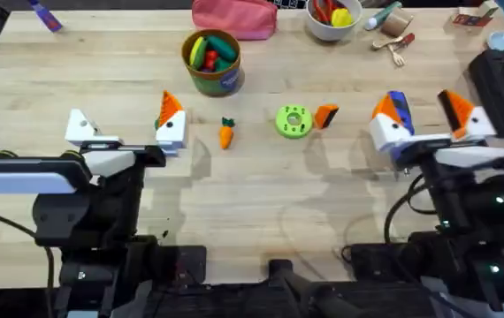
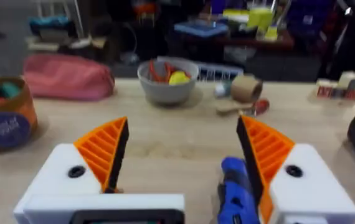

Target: Pick up the gripper from the table and insert it into the empty holder that is missing its gripper. Then pick up a screw, insert it into the mounting hole, and use the screwdriver to tighten it. Finally, clean up the table by picking up the vegetable and placing it into the bucket.

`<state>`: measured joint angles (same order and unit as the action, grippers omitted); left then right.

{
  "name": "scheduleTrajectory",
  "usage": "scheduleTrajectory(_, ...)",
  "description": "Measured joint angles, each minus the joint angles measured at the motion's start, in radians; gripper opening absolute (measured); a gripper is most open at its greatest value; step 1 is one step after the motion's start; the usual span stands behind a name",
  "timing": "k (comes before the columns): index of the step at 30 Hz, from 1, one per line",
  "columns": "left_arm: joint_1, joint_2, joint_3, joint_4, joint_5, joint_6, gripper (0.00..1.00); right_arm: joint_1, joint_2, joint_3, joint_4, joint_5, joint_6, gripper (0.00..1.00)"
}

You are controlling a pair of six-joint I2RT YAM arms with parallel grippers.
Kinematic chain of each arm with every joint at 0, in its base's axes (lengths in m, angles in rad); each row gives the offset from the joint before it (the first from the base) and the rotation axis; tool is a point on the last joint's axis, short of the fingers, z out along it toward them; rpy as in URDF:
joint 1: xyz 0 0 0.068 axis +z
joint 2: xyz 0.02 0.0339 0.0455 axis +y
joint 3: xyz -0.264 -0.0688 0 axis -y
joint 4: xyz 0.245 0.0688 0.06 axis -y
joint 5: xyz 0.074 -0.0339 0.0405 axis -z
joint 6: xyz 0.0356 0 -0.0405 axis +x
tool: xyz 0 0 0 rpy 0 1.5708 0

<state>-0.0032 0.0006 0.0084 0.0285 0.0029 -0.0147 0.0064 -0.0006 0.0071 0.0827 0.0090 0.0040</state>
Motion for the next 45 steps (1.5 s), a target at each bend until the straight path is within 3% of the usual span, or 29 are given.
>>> scheduleTrajectory(5,0.0,0.003,0.093,-0.104,-0.004,0.0,0.985,0.005,0.0,0.041,0.035,-0.003,0.0,0.994)
scheduleTrajectory(12,0.0,0.173,0.43,-0.409,-0.042,0.0,0.985,0.005,0.035,0.277,-0.141,-0.003,0.0,0.993)
scheduleTrajectory(17,0.0,0.414,0.656,-0.606,-0.052,0.0,0.985,0.005,0.183,0.48,-0.372,-0.003,0.0,0.993)
scheduleTrajectory(25,0.0,0.761,0.9,-0.798,-0.052,0.0,0.985,0.005,0.495,0.74,-0.667,-0.003,-0.016,0.994)
scheduleTrajectory(32,0.0,0.946,0.986,-0.844,-0.052,0.0,0.985,0.005,0.651,0.822,-0.719,-0.003,-0.024,0.993)
scheduleTrajectory(38,0.0,1.017,0.989,-0.835,-0.052,0.0,0.985,0.005,0.663,0.822,-0.72,-0.004,-0.027,0.994)
scheduleTrajectory(45,0.004,1.037,0.989,-0.922,-0.052,-0.025,0.985,0.005,0.663,0.822,-0.726,-0.003,-0.027,0.993)
